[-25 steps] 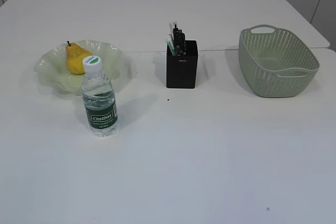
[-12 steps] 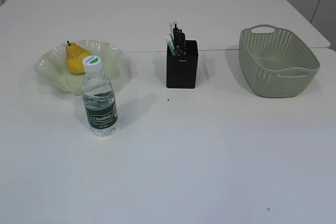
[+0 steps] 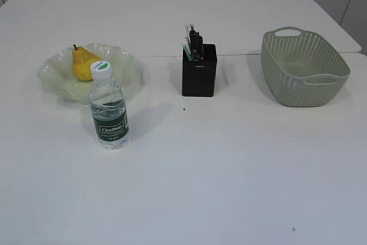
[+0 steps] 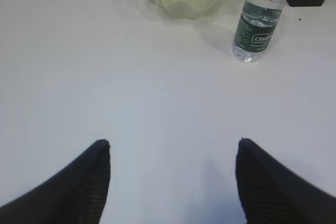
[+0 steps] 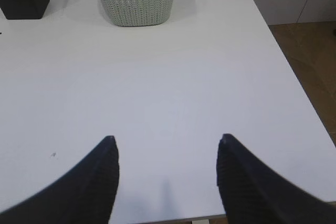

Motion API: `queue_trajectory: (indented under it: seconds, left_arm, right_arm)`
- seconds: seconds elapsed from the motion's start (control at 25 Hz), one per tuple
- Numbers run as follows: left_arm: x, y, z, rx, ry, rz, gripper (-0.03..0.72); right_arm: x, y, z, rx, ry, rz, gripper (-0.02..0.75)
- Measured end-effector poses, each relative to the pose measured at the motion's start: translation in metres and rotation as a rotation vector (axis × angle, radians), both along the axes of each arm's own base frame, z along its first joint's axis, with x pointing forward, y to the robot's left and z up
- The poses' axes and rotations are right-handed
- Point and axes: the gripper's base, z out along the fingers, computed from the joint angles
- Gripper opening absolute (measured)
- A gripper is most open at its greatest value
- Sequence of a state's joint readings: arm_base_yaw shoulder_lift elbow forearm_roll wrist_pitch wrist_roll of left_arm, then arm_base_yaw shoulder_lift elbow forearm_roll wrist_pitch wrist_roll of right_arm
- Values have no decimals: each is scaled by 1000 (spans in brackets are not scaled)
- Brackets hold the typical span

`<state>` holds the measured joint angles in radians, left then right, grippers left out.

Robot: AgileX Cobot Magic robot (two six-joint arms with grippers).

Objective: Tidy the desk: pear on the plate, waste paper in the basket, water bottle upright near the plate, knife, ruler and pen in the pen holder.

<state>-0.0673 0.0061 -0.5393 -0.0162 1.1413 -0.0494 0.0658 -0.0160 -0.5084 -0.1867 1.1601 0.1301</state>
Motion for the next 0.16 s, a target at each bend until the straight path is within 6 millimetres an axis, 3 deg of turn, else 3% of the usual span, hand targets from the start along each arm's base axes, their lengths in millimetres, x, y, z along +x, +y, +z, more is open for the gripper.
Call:
queue_trajectory:
  seconds: [0.16]
  left_arm:
    - [1, 2, 1, 23, -9, 17, 528]
  right_arm:
    - [0, 0, 0, 0, 0, 0, 445]
